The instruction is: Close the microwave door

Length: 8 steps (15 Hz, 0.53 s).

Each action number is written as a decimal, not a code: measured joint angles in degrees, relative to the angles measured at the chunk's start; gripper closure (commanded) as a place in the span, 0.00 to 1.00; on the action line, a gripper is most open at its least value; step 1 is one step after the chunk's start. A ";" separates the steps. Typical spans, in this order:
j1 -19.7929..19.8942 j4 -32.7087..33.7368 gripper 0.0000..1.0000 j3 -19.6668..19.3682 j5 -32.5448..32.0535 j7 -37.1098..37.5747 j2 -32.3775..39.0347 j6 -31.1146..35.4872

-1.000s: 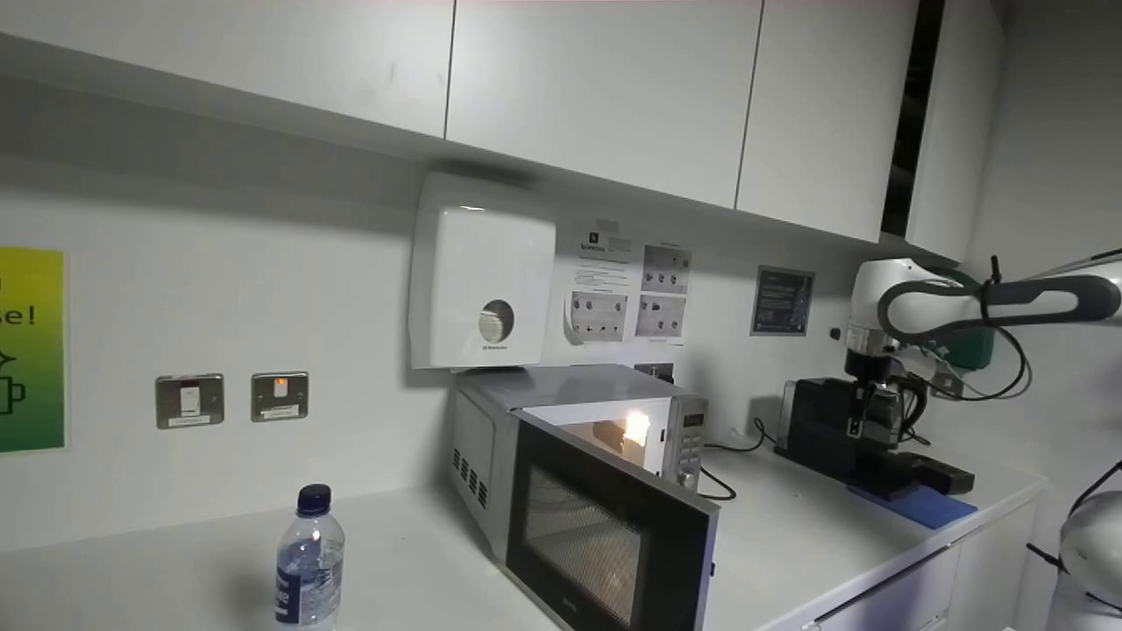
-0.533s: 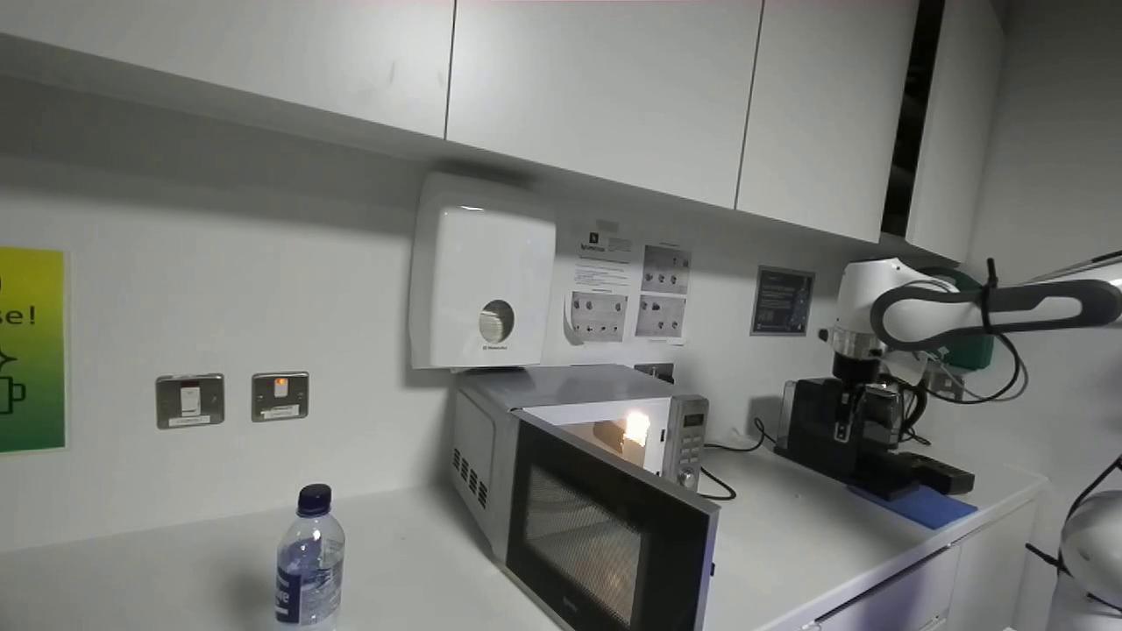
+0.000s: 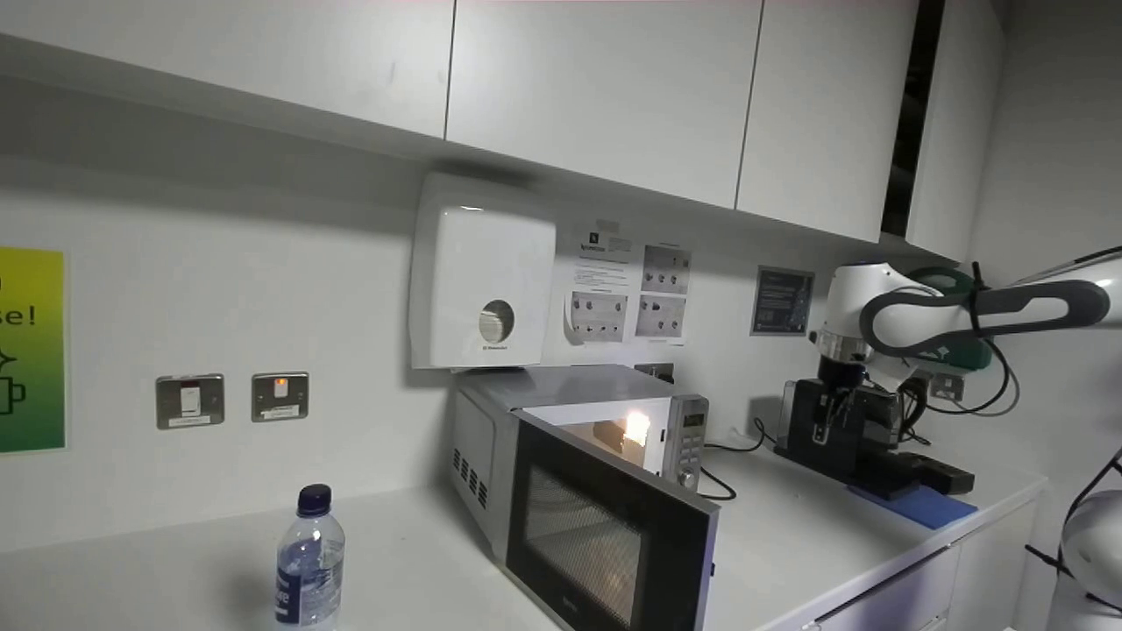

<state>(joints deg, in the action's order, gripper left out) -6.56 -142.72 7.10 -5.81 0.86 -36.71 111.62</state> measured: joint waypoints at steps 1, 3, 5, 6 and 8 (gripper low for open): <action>-0.01 0.00 0.00 0.15 0.43 0.92 0.42 0.68; -0.03 0.11 0.00 0.61 1.22 2.33 1.28 1.90; -0.07 0.16 0.00 1.22 2.01 3.23 2.02 2.87; -0.11 0.21 0.00 1.52 2.48 3.40 2.39 3.22; -0.35 0.41 0.00 2.03 3.39 3.42 3.11 3.40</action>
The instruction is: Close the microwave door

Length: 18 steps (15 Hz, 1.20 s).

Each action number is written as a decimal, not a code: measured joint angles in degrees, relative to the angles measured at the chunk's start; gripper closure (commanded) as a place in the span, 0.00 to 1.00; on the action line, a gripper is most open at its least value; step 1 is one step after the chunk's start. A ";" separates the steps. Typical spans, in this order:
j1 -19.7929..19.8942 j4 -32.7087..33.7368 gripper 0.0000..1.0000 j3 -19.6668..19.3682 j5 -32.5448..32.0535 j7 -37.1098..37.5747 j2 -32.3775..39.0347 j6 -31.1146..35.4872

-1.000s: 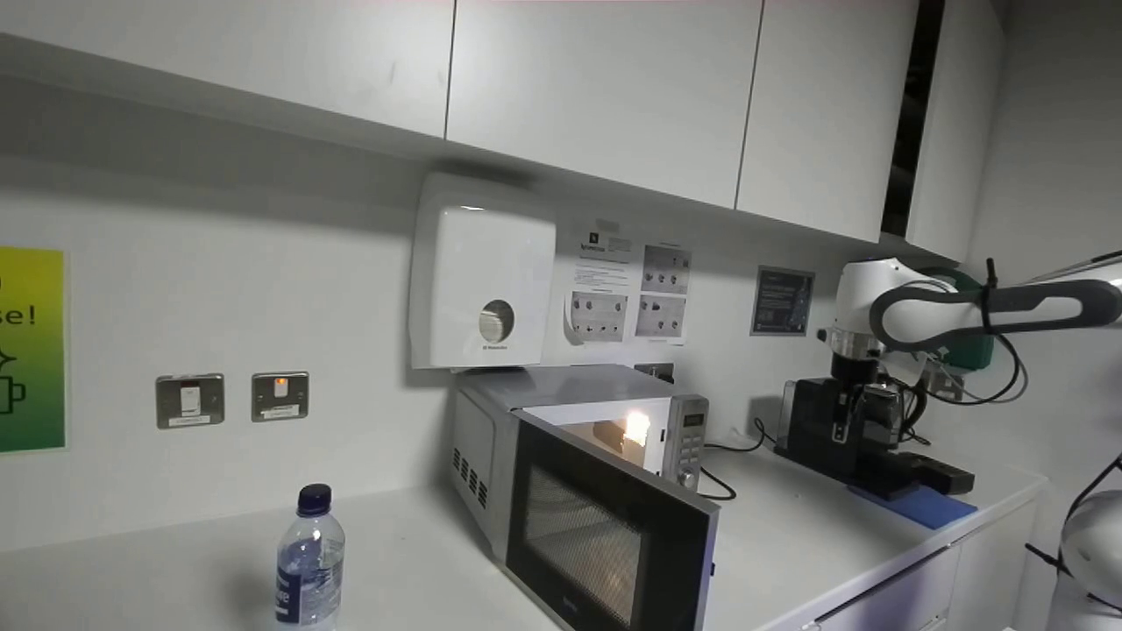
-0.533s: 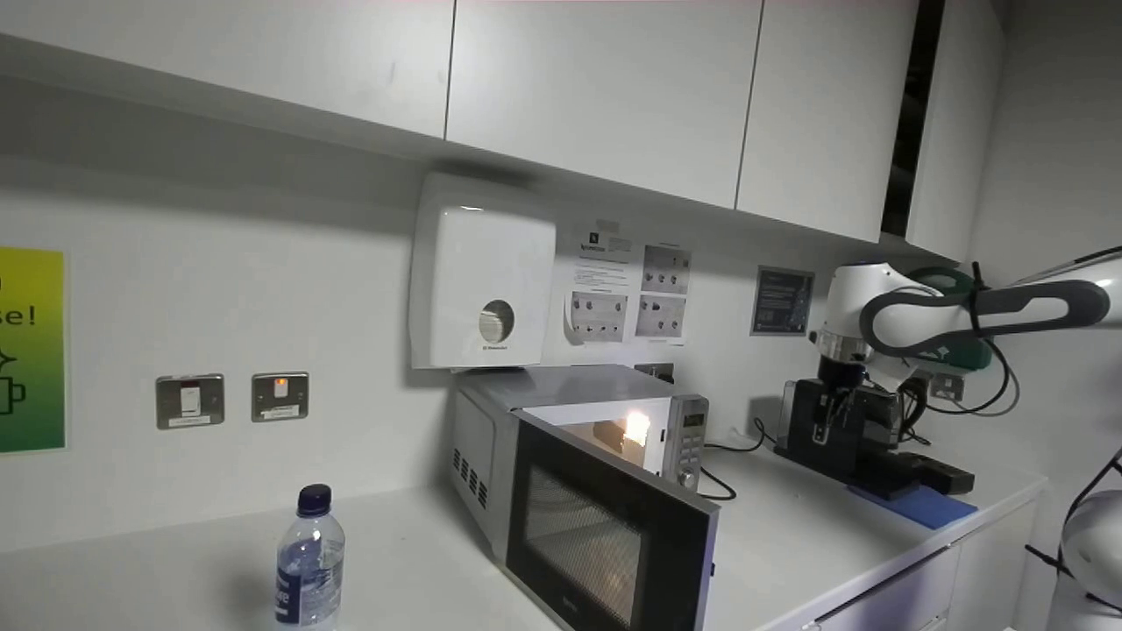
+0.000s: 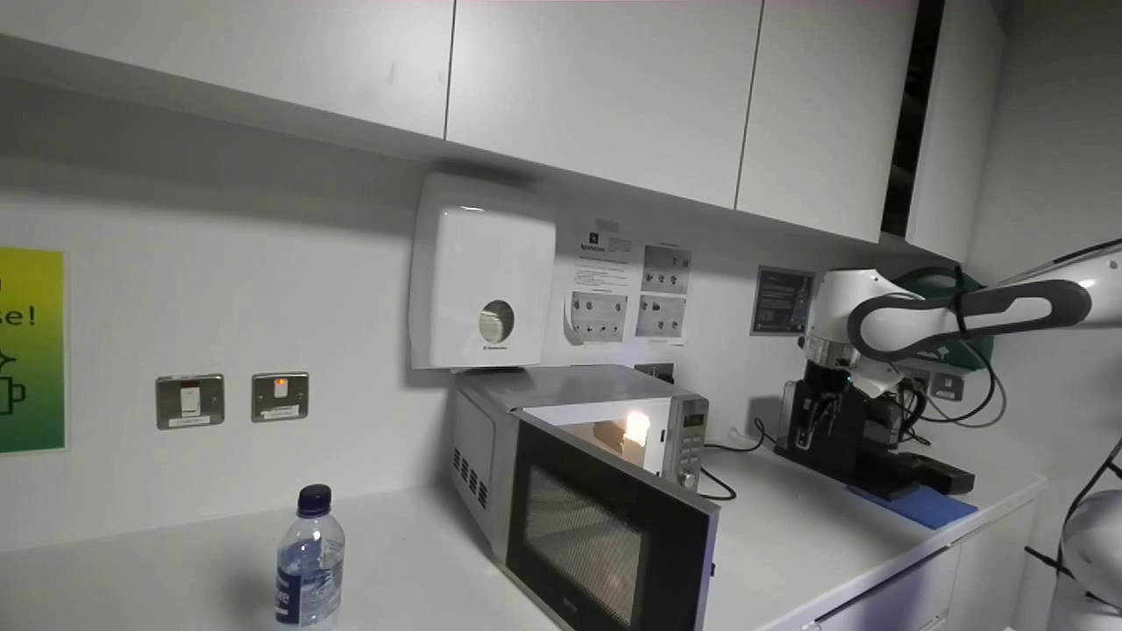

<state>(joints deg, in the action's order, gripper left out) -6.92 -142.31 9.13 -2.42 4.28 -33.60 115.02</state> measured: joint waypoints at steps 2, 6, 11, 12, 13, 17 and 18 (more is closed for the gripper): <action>-0.57 0.19 0.00 0.48 1.10 0.00 0.47 0.06; -2.68 0.97 0.00 1.17 2.79 0.00 0.62 0.06; -4.64 3.55 0.00 2.20 4.64 0.00 0.49 0.85; -5.00 4.22 0.00 2.39 4.93 0.00 0.43 1.15; -5.34 4.83 0.00 2.57 5.25 0.00 0.38 1.54; -6.09 6.85 0.00 3.87 5.88 0.00 0.46 3.80; -6.21 7.27 0.00 4.28 5.92 0.00 0.63 4.54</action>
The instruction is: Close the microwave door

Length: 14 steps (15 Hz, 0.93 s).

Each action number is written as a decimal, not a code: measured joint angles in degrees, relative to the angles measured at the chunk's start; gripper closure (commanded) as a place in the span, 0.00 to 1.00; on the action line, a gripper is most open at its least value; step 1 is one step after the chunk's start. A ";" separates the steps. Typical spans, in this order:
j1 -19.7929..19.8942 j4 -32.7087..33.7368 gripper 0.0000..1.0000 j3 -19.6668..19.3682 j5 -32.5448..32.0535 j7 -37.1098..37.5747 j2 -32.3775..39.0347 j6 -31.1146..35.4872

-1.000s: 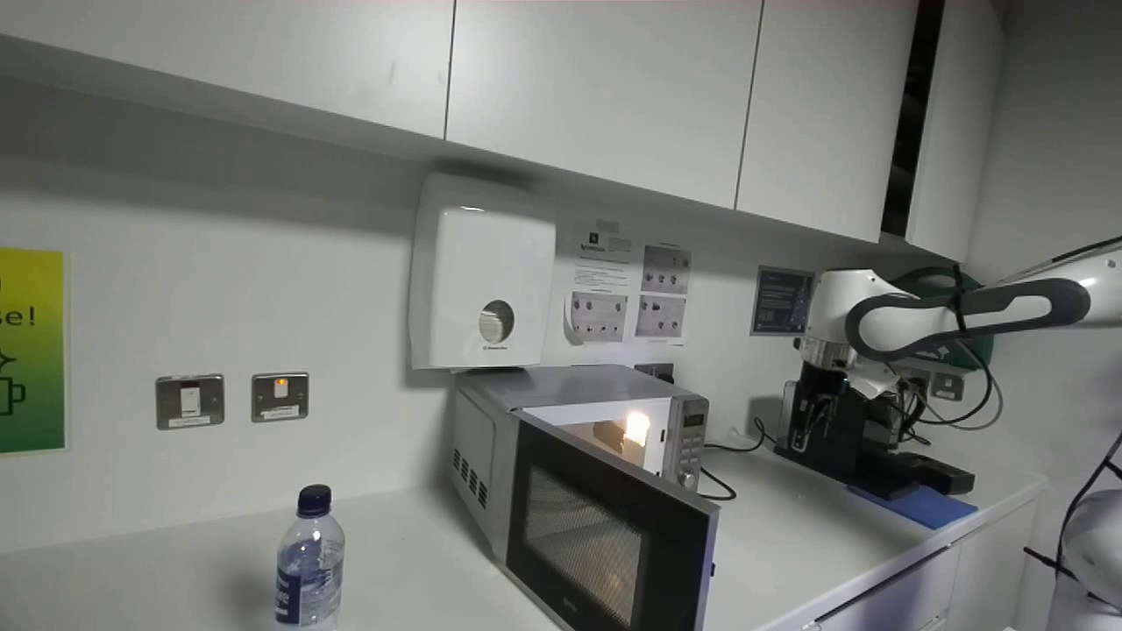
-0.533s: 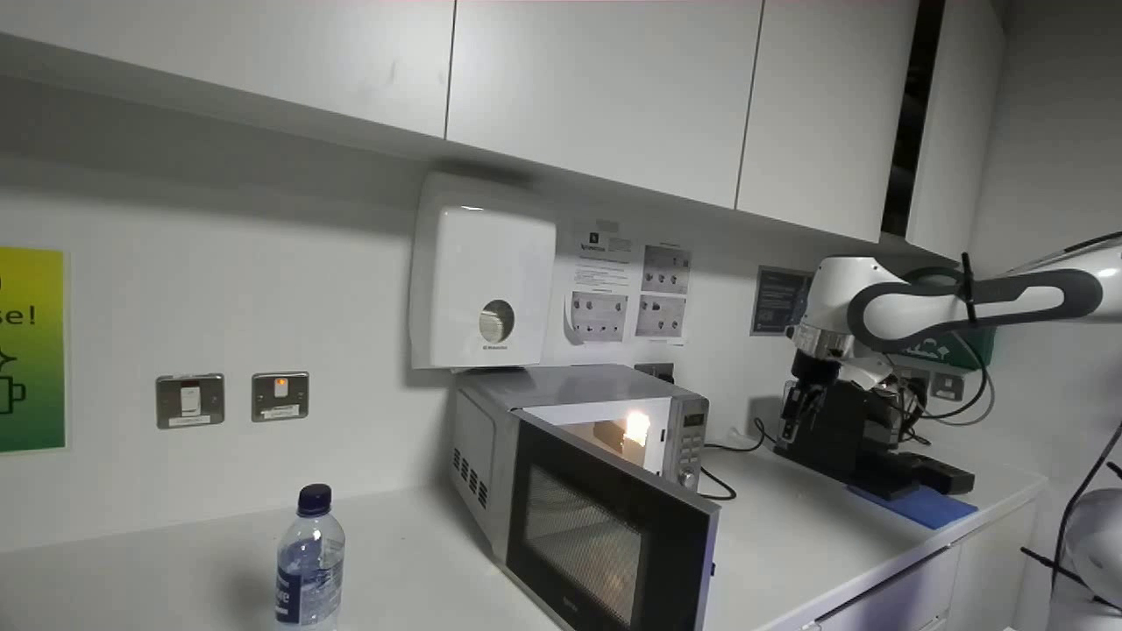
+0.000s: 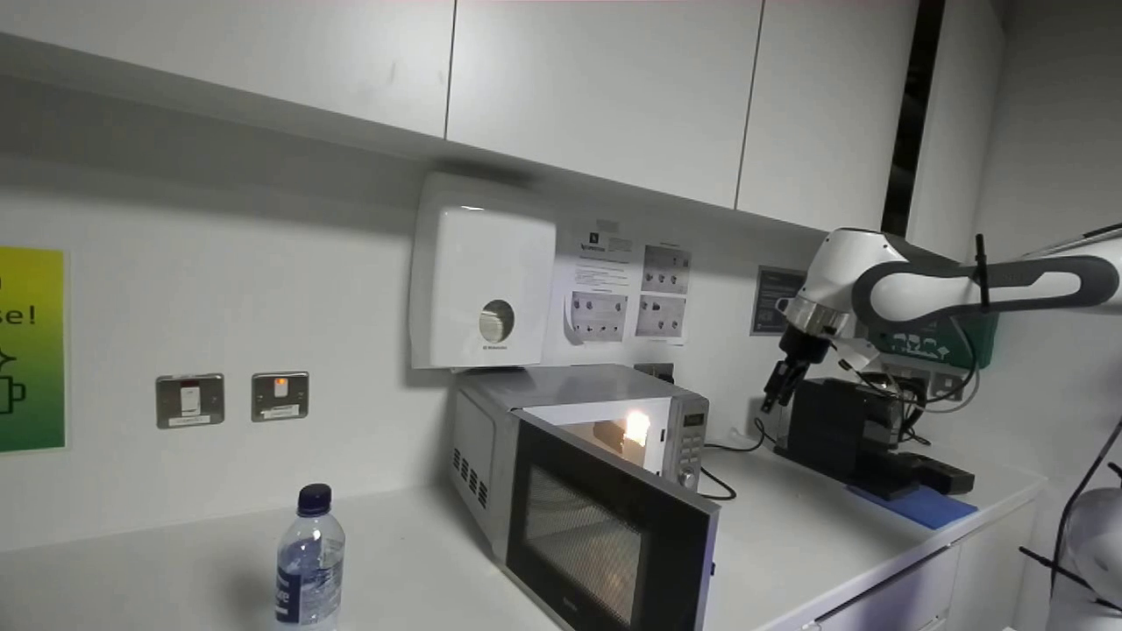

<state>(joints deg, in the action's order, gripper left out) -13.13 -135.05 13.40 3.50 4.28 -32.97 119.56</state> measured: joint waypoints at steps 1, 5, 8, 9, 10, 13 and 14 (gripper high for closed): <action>-0.18 0.43 0.00 0.40 0.01 0.00 0.25 0.56; -1.15 2.56 0.00 2.28 0.17 0.00 2.20 2.15; -2.52 4.48 0.00 3.36 1.48 0.00 4.03 2.25; -3.13 5.07 0.00 3.68 2.27 0.00 4.57 2.25; -3.85 5.73 0.00 3.86 3.03 -0.01 5.17 2.25; -5.50 7.30 0.00 3.99 5.46 -0.89 7.02 2.25; -5.61 7.58 0.00 3.98 5.70 -1.00 7.46 2.25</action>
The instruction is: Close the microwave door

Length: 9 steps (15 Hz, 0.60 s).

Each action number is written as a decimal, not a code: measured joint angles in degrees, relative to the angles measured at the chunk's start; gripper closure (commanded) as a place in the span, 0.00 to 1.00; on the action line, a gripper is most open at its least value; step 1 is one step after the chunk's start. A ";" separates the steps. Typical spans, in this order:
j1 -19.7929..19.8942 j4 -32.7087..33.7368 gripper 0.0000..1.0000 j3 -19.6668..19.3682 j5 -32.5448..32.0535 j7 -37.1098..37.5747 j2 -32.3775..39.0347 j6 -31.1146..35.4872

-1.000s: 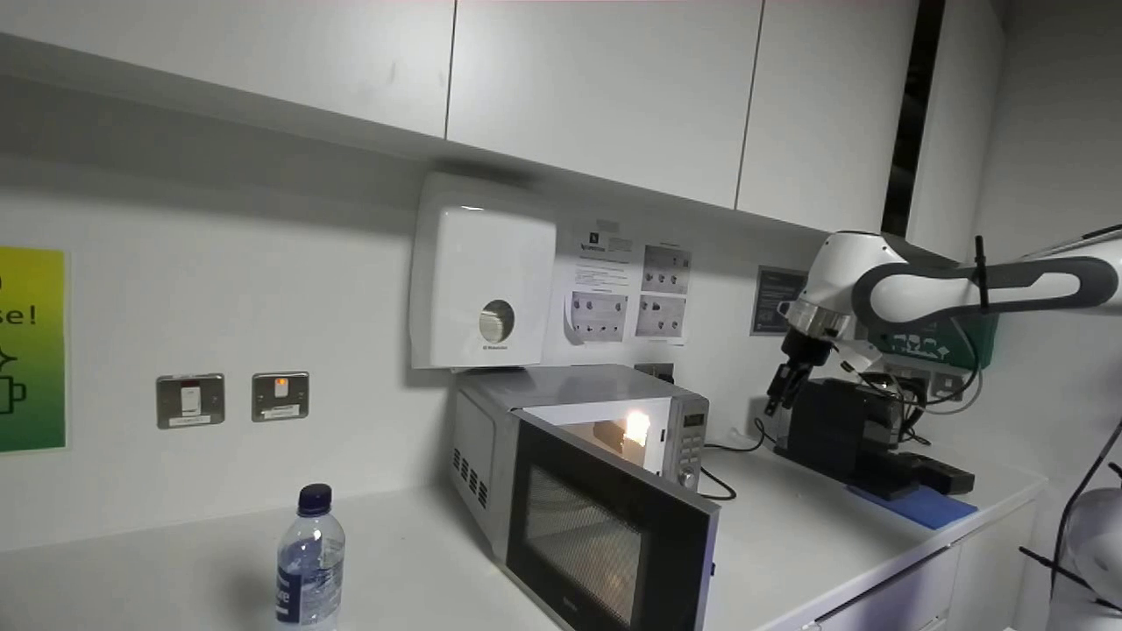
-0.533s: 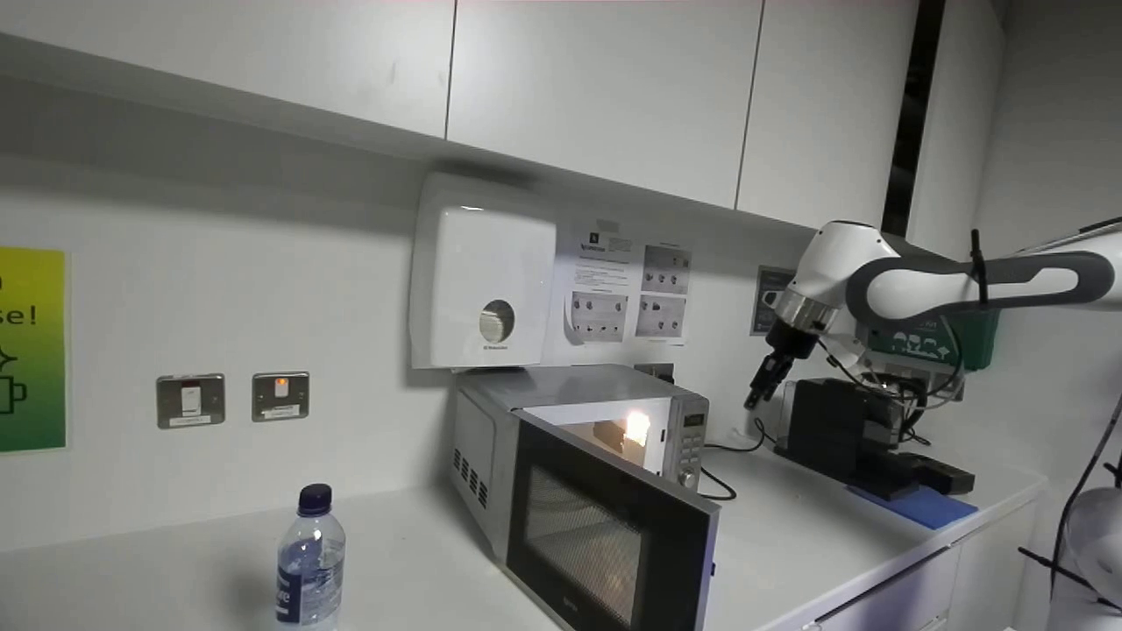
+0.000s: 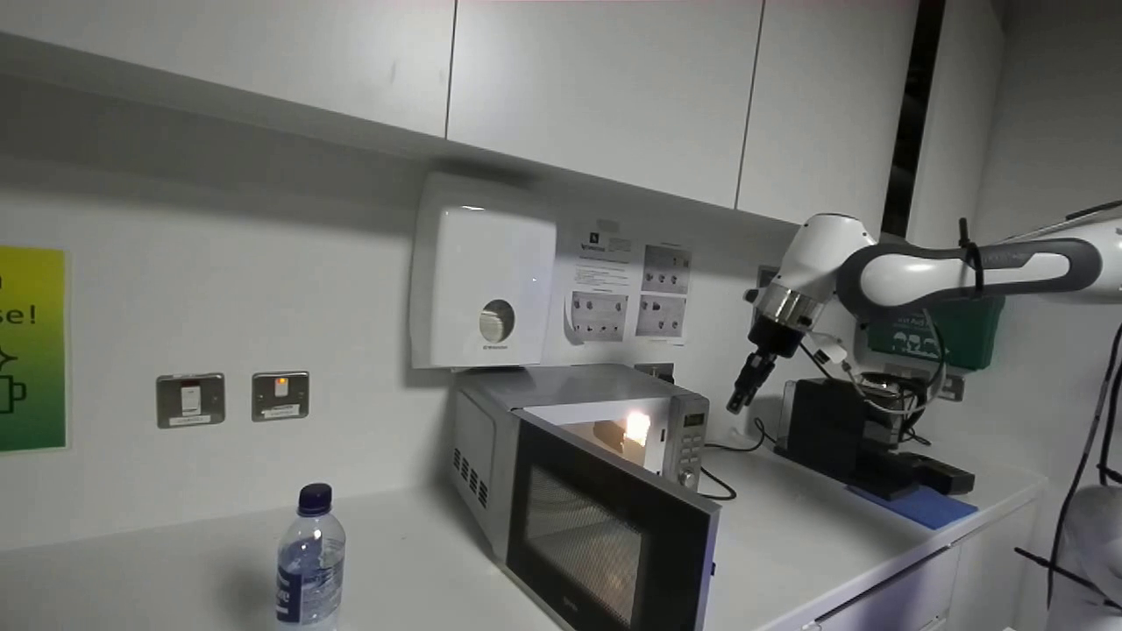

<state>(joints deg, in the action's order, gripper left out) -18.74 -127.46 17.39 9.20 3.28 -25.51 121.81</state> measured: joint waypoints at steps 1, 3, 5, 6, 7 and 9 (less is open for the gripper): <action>0.00 0.18 0.00 -0.01 0.10 -0.12 0.31 0.00; 0.00 0.33 0.00 -0.08 0.15 -0.23 0.62 0.00; 0.00 0.35 0.00 -0.09 0.16 -0.26 0.63 0.00; 0.00 0.36 0.00 -0.09 0.16 -0.26 0.63 0.00; 0.00 0.37 0.00 -0.09 0.16 -0.27 0.63 0.00; 0.00 0.38 0.00 -0.09 0.16 -0.27 0.64 0.00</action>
<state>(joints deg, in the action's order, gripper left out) -18.74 -127.08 17.30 9.36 3.01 -24.87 121.82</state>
